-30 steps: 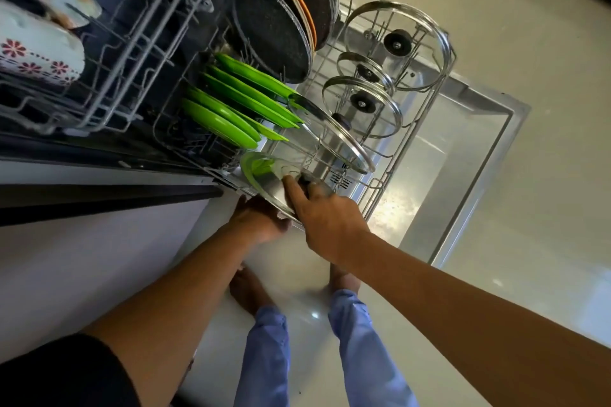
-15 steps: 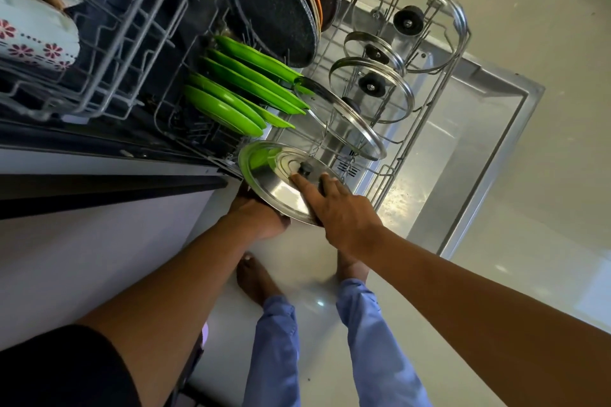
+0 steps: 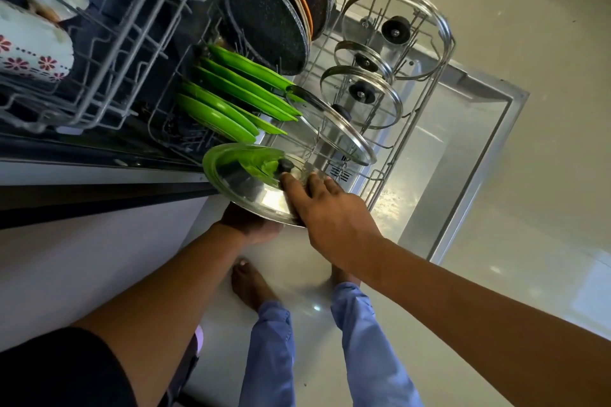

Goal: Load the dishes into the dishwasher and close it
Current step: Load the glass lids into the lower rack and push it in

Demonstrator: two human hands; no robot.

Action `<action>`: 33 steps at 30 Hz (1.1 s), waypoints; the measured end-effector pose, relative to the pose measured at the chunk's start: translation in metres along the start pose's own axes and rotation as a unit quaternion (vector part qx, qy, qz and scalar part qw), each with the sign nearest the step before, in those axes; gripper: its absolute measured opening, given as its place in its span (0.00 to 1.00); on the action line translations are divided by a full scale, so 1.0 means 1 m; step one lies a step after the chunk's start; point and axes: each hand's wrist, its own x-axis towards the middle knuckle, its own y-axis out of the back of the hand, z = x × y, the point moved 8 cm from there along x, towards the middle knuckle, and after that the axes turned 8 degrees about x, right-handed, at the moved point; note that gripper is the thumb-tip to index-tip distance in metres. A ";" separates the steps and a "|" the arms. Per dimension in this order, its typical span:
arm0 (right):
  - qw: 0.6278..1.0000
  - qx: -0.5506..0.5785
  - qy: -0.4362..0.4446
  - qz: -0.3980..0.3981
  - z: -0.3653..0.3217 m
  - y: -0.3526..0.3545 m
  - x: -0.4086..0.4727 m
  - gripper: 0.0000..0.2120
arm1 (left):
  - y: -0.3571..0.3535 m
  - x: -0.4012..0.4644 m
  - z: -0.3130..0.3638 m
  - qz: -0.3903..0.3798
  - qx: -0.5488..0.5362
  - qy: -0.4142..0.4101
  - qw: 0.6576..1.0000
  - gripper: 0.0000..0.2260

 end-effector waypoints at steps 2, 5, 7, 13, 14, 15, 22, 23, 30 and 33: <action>1.000 -0.007 -0.004 -0.005 0.008 0.005 -0.003 0.39 | 0.013 -0.002 0.005 0.042 0.038 -0.015 0.998 0.30; 0.999 -0.009 -0.024 -0.019 0.029 0.008 -0.006 0.38 | 0.011 0.011 0.001 0.048 0.080 -0.007 0.996 0.38; 0.999 -0.019 -0.034 -0.031 0.039 0.006 -0.009 0.37 | 0.003 0.023 -0.003 0.041 0.102 -0.017 0.994 0.36; 0.998 -0.020 -0.036 -0.042 0.051 -0.007 -0.002 0.39 | -0.001 0.029 -0.005 0.057 0.123 -0.023 0.990 0.36; 0.998 -0.017 -0.037 -0.045 0.052 -0.010 0.002 0.39 | -0.003 0.029 -0.006 0.056 0.122 -0.015 0.991 0.36; 0.998 -0.017 -0.038 -0.051 0.052 -0.014 0.004 0.39 | -0.004 0.027 -0.007 0.055 0.118 -0.005 0.991 0.37; 0.994 -0.021 -0.061 -0.090 0.043 -0.029 0.006 0.42 | 0.002 0.015 -0.007 0.075 0.070 0.024 0.994 0.35; 0.994 -0.023 -0.064 -0.091 0.038 -0.027 0.008 0.41 | -0.001 0.015 -0.006 0.066 0.078 0.020 0.995 0.34; 0.995 0.027 -0.093 -0.038 0.013 -0.003 0.014 0.37 | 0.005 0.011 0.003 0.076 0.095 -0.009 0.993 0.28; 0.993 0.038 -0.103 -0.035 0.019 -0.003 0.012 0.35 | 0.006 0.011 0.004 0.058 0.114 -0.012 0.992 0.26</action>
